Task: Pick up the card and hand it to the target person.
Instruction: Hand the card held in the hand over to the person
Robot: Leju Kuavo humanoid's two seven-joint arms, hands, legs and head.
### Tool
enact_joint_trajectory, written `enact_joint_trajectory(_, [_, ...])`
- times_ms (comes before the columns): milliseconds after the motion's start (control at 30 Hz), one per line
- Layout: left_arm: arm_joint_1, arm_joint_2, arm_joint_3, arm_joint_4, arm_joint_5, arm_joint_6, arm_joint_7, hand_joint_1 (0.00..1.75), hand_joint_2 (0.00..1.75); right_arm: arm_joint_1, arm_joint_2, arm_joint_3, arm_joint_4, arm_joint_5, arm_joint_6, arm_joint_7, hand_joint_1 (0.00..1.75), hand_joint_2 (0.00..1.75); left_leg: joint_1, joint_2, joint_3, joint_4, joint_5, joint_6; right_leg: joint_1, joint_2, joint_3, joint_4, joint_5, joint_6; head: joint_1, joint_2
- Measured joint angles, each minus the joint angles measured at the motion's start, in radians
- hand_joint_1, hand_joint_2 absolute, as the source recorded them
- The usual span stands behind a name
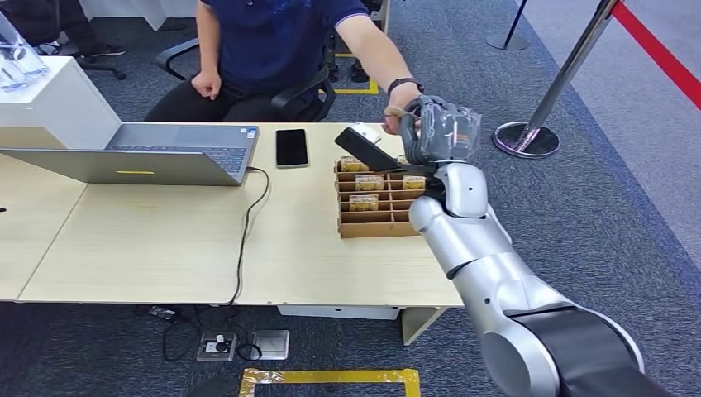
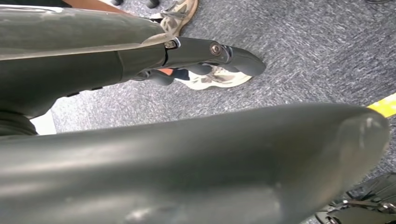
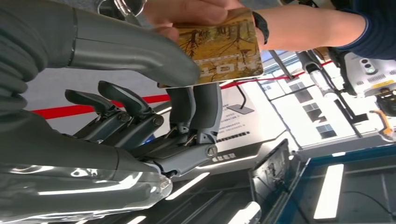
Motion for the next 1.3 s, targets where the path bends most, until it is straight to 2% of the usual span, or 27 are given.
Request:
enact_joint_trajectory(67, [0.0,0.0,0.005,0.0,0.013,0.0,-0.004,0.0,0.0,-0.003,0.003,-0.002,0.009,0.005,0.0,0.0,1.75,1.75,0.0,0.0,0.0,0.0,0.0,0.0,0.0,0.0,0.0,0.0,0.0,0.0,0.0,0.0])
enact_joint_trajectory(200, [0.0,0.0,0.015,0.0,0.018,-0.001,-0.006,0.0,0.0,-0.007,0.008,-0.004,0.024,0.011,0.0,0.001,0.0,1.75,0.0,0.0,0.0,0.0,0.0,0.0,0.0,0.0,0.0,0.0,0.0,0.0,-0.001,0.0])
enact_joint_trajectory(433, [0.0,0.0,0.018,0.0,0.025,0.0,0.003,0.0,0.0,-0.018,0.011,-0.025,0.043,-0.008,0.0,-0.013,0.0,1.75,0.0,0.0,0.0,0.0,0.0,0.0,0.0,0.0,0.0,0.0,0.0,0.0,-0.001,0.0])
enact_joint_trajectory(700, [0.006,0.002,0.032,0.0,0.024,0.003,0.019,0.0,0.0,-0.021,0.013,-0.067,0.047,-0.204,-0.001,-0.156,0.0,1.75,0.0,0.0,0.0,0.0,0.0,0.0,0.0,0.0,0.0,0.0,0.0,0.0,-0.001,0.0])
enact_joint_trajectory(867, [0.011,0.001,0.036,0.0,0.023,0.003,0.019,0.0,0.0,0.008,0.004,-0.071,-0.005,-0.44,0.026,-0.251,0.0,1.75,0.0,0.0,0.0,0.0,0.0,0.0,0.0,0.0,0.0,0.0,0.0,0.0,-0.001,0.0])
enact_joint_trajectory(1000, [0.018,0.001,0.042,0.0,0.029,0.002,0.002,0.0,0.0,0.087,-0.023,-0.05,-0.148,-0.771,0.191,-0.317,0.0,1.75,0.0,0.0,0.0,0.0,0.0,0.0,0.0,0.0,0.0,-0.001,0.0,0.0,-0.001,0.0])
enact_joint_trajectory(1100, [0.026,0.001,0.046,0.001,0.033,-0.001,-0.015,0.0,0.0,0.171,-0.065,-0.032,-0.288,-0.985,0.312,-0.336,0.0,1.75,0.0,-0.001,0.0,0.0,0.0,0.0,0.0,-0.001,-0.001,-0.001,0.0,0.0,-0.001,0.0])
enact_joint_trajectory(1300, [0.048,0.004,0.055,0.001,0.035,-0.006,-0.023,0.0,0.0,0.396,-0.184,-0.037,-0.575,-1.231,0.405,-0.382,0.0,1.75,0.0,-0.002,-0.001,0.0,-0.002,0.0,0.0,-0.001,-0.001,-0.002,-0.001,0.001,0.002,0.0])
